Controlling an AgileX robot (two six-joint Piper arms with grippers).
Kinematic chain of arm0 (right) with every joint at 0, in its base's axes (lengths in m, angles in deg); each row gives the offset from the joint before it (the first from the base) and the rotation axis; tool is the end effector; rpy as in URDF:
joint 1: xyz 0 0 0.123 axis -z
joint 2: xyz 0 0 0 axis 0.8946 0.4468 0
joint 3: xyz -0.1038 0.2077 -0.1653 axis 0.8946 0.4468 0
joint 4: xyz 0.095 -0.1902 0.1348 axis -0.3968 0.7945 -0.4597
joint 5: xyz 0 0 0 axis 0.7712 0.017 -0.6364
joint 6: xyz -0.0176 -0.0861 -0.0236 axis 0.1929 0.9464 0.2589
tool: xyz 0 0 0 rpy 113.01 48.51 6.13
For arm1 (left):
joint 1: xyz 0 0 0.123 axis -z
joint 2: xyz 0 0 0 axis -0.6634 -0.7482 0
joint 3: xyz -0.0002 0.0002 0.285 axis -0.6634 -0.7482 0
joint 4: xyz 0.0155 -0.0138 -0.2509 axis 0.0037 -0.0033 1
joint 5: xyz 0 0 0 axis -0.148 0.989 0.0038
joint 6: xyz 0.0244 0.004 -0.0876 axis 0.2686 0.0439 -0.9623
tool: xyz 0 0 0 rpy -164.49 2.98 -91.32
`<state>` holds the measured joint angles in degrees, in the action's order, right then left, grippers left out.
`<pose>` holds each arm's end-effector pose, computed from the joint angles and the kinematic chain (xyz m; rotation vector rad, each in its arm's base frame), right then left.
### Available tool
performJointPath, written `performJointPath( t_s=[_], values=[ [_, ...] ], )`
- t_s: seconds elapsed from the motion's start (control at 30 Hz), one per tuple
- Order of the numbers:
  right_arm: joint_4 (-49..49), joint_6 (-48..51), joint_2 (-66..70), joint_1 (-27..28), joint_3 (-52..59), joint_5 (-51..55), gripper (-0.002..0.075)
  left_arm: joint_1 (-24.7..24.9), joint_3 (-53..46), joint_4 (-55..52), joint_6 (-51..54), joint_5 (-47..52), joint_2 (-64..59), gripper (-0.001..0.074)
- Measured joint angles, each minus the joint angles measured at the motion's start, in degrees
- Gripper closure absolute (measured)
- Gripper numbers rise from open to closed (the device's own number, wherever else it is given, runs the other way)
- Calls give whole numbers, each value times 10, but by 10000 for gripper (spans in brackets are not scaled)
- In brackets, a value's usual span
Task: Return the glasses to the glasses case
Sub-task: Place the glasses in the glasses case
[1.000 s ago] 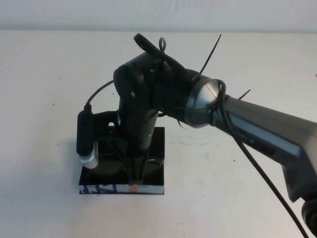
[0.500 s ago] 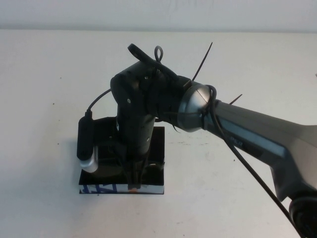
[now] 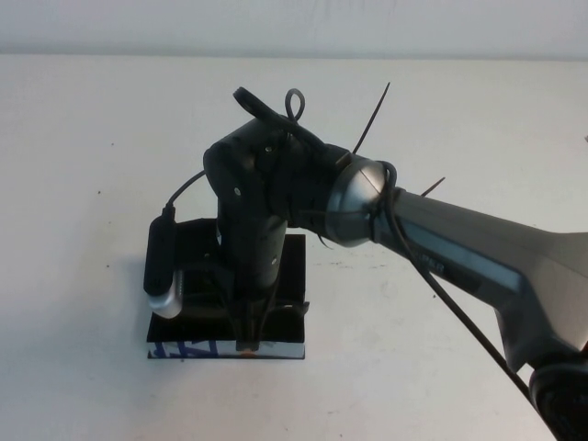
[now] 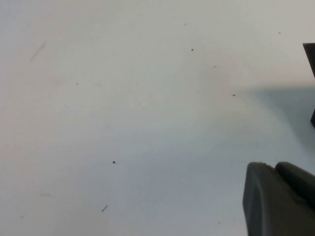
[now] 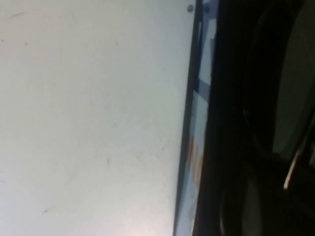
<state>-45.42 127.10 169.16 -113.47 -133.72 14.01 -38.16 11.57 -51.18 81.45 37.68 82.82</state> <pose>0.3004 0.3572 0.2265 -2.1969 1.9492 -0.0004 0.0525 -0.0025 0.1707 0.0947 1.8755 -0.0018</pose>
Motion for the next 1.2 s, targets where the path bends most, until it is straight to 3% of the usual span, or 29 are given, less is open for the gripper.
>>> performJointPath(
  t_s=[1.2],
  values=[
    [17,-20,26,-11,-25,0,707,0,0,0,0,0,0,736]
  ],
)
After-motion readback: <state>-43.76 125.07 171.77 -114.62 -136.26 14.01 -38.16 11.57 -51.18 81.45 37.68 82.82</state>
